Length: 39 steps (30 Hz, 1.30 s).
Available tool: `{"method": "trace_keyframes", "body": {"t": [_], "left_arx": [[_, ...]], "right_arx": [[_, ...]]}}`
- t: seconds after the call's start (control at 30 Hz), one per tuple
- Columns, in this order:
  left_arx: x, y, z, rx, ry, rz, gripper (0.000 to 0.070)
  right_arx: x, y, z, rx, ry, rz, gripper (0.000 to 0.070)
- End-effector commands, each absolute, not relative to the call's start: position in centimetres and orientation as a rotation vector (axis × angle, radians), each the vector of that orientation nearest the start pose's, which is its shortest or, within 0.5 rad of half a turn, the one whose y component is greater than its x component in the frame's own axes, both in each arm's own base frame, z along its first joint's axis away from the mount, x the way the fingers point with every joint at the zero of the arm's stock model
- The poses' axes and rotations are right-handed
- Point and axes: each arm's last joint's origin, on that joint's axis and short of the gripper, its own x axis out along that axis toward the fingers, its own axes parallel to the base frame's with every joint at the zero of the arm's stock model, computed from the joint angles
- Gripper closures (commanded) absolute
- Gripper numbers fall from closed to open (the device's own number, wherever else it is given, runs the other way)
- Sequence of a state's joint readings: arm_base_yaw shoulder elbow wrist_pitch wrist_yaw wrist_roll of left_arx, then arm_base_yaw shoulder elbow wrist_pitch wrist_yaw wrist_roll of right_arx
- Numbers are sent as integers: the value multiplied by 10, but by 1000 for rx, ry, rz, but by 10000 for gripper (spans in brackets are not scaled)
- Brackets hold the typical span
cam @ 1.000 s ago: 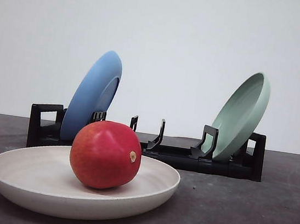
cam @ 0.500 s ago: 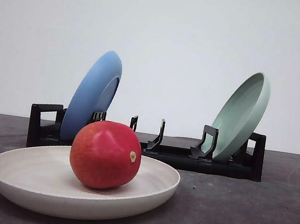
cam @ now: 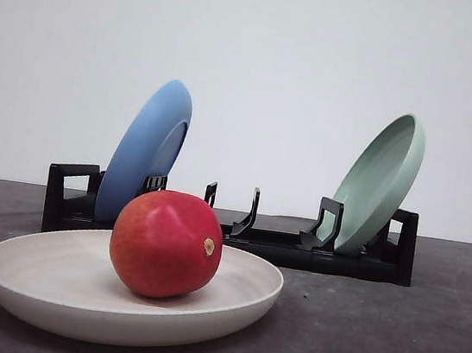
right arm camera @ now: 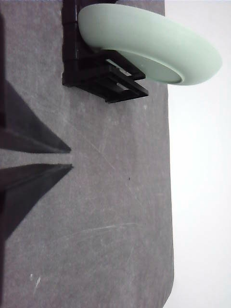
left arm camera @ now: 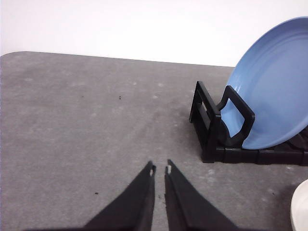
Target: Place pomegranate in white plate
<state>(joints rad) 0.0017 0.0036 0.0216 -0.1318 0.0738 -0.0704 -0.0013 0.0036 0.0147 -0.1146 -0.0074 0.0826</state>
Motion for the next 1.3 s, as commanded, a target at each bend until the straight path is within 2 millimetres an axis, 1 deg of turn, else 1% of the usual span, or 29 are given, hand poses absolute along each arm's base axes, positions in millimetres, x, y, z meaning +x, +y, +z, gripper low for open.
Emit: {"method": "trace_keyframes", "body": {"t": [0.0,1.27], "left_arx": [[96,-2,155,-65,117,-68,683],[96,-2,155,-65,117,-68,683]], "right_arx": [[97,0,157,91,94,0,665],[97,0,157,91,94,0,665]]}}
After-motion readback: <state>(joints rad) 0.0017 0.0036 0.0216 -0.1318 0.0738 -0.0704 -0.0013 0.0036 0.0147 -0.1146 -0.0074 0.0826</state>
